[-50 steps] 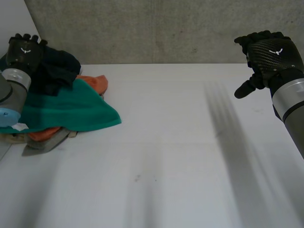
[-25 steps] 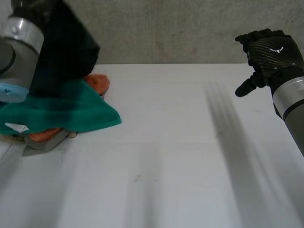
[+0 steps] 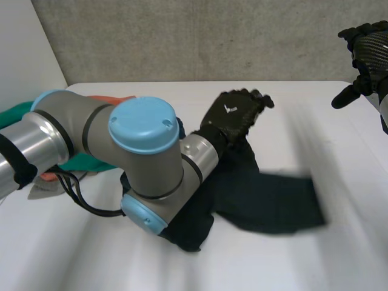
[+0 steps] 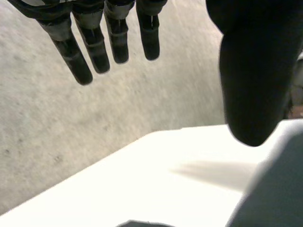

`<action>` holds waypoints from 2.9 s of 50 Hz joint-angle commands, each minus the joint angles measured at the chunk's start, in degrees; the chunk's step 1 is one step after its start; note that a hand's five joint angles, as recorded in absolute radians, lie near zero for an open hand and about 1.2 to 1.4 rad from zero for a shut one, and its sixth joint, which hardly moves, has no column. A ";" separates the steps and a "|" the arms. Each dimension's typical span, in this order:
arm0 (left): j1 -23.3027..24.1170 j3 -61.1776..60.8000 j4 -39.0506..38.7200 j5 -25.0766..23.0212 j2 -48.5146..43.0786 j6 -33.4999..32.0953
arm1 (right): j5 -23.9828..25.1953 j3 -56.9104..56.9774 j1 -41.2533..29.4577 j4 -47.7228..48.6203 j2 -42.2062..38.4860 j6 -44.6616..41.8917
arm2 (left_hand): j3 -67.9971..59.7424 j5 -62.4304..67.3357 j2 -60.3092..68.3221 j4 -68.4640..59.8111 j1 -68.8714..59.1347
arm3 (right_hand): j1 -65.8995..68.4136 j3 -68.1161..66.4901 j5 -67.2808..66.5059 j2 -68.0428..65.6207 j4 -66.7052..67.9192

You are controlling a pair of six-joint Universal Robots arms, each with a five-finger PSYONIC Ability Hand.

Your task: Fold the laundry.

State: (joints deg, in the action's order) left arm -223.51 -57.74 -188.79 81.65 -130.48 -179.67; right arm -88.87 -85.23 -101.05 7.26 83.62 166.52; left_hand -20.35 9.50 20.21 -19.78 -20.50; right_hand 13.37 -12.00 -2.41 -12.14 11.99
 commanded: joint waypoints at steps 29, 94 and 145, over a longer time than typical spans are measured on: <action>-19.07 -35.33 2.29 -0.61 16.05 -20.02 | 5.73 -7.23 -12.24 -9.20 -11.72 -22.74 | 5.26 -4.41 -5.12 4.69 5.41 | -3.37 2.00 2.41 2.14 -1.99; -11.07 -20.77 -14.76 20.13 13.34 -30.30 | 3.71 22.13 -10.83 -24.83 -22.53 -26.70 | -59.65 60.50 59.79 -60.22 -59.50 | 66.63 -68.00 -67.59 -67.86 68.01; -3.95 -55.55 4.22 11.52 34.60 -9.65 | 24.71 -14.08 -1.69 -2.44 -12.33 -41.63 | -9.21 10.06 9.35 -9.78 -9.06 | 20.60 -21.97 -21.56 -21.82 21.98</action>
State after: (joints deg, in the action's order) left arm -228.12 -110.88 -186.27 96.12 -93.94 -192.10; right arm -68.50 -95.79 -104.29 -1.14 72.69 124.09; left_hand -25.19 15.61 25.17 -25.38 -25.05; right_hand 27.19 -27.16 -17.48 -26.61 27.30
